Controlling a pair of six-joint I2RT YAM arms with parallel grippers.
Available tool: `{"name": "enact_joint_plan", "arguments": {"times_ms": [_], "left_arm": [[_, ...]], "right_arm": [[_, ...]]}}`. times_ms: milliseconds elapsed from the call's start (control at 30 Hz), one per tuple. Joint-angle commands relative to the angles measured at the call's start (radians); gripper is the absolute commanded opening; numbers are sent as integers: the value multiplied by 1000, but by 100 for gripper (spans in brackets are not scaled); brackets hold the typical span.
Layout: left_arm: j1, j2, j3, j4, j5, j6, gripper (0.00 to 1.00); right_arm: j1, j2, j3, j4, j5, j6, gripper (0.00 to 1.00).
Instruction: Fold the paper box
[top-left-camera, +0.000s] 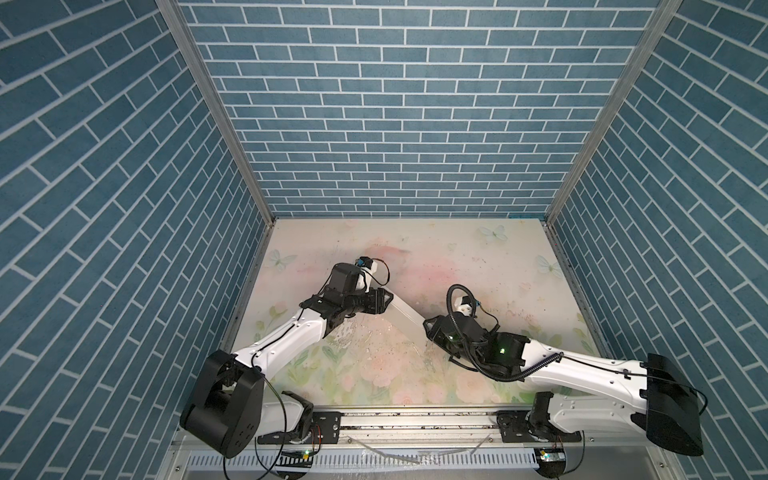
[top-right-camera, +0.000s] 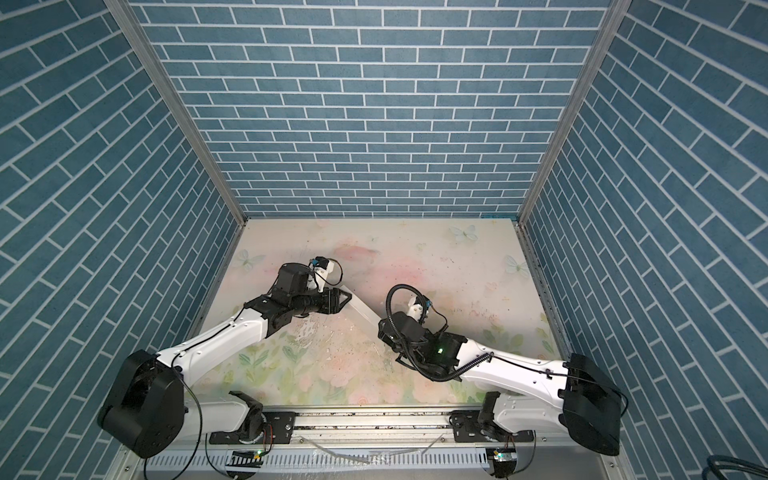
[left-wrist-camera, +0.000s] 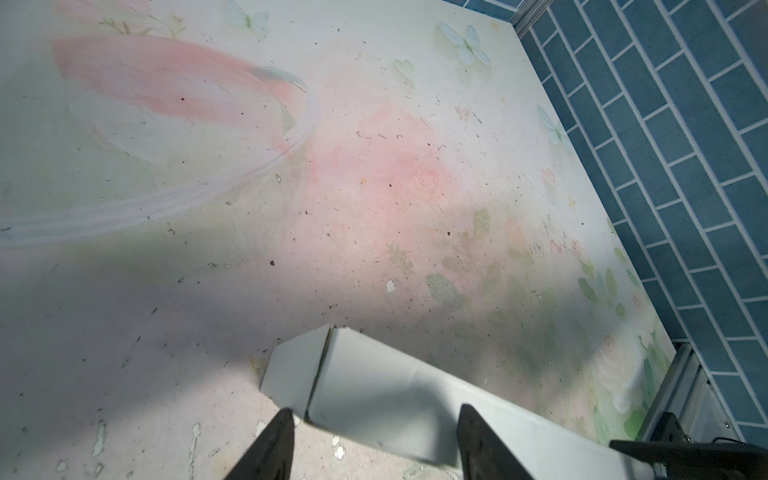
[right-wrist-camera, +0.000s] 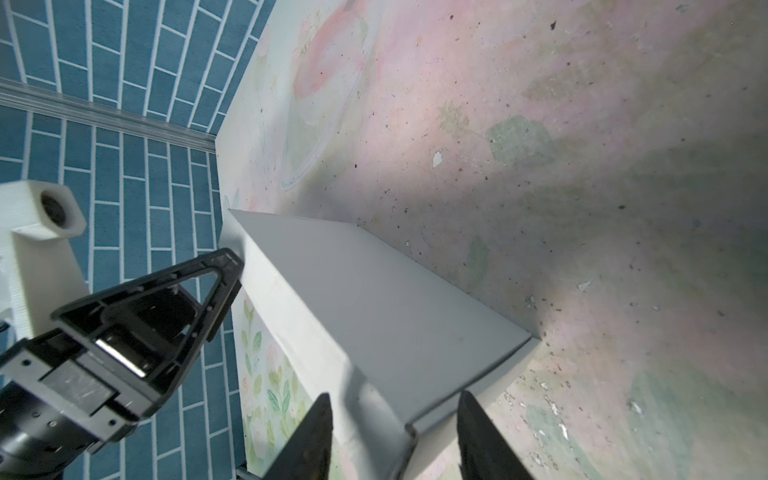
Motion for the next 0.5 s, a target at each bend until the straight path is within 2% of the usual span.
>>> {"name": "enact_joint_plan", "arguments": {"times_ms": [0, 467], "left_arm": [[-7, -28, -29, -7, 7, -7, 62], [-6, -64, -44, -26, -15, -22, 62]], "right_arm": [[-18, 20, 30, 5, -23, -33, 48], [-38, 27, 67, -36, -30, -80, 48]]}}
